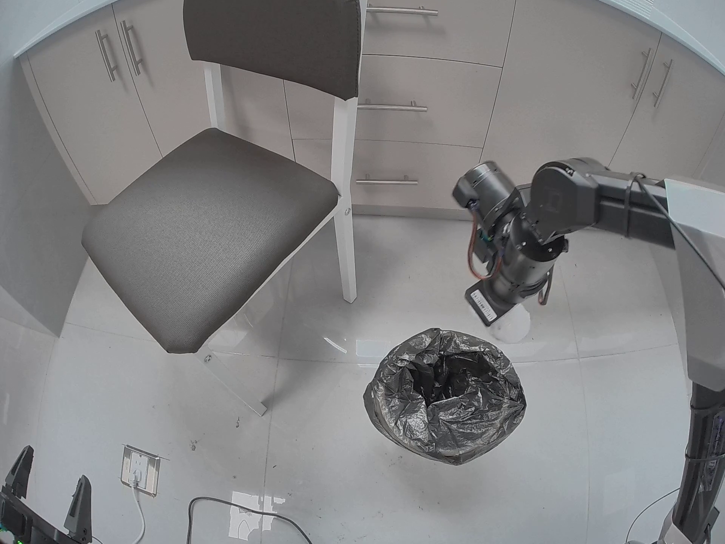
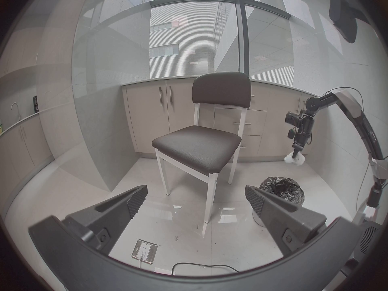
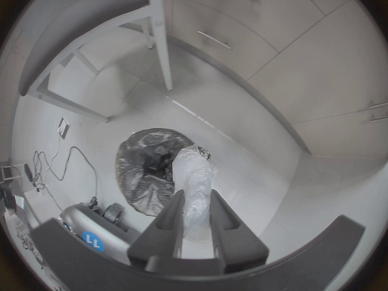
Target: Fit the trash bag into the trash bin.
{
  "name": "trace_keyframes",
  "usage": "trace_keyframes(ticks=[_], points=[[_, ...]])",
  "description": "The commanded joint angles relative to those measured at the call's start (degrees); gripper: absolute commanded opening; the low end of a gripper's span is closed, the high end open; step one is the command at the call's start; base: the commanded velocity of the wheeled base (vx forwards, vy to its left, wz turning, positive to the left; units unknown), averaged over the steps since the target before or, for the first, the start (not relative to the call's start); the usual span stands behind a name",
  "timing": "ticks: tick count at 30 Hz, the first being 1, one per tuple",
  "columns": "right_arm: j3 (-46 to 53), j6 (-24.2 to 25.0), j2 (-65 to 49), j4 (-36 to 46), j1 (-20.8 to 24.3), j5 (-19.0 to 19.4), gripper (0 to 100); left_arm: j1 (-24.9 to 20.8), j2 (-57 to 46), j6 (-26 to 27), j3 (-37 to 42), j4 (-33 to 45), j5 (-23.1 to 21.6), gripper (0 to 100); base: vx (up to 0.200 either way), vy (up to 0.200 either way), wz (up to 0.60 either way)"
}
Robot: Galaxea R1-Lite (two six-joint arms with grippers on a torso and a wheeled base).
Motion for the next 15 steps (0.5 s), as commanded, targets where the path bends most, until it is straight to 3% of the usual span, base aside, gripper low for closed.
trace_keyframes(ticks=[1, 5, 15], points=[[0.01, 5.07, 6.85, 0.92, 5.09, 2.82, 0, 0.00, -0.93, -0.01, 0.99, -0.08, 0.03, 100, 0.000, 0.000, 0.00], [0.01, 8.23, 11.06, -0.66, 5.53, 9.15, 0, 0.00, -0.93, -0.01, 0.99, -0.08, 0.03, 100, 0.000, 0.000, 0.00], [0.01, 10.51, 17.30, -8.66, 4.92, 8.97, 0, 0.00, -0.93, -0.01, 0.99, 0.01, 0.03, 100, 0.000, 0.000, 0.00]])
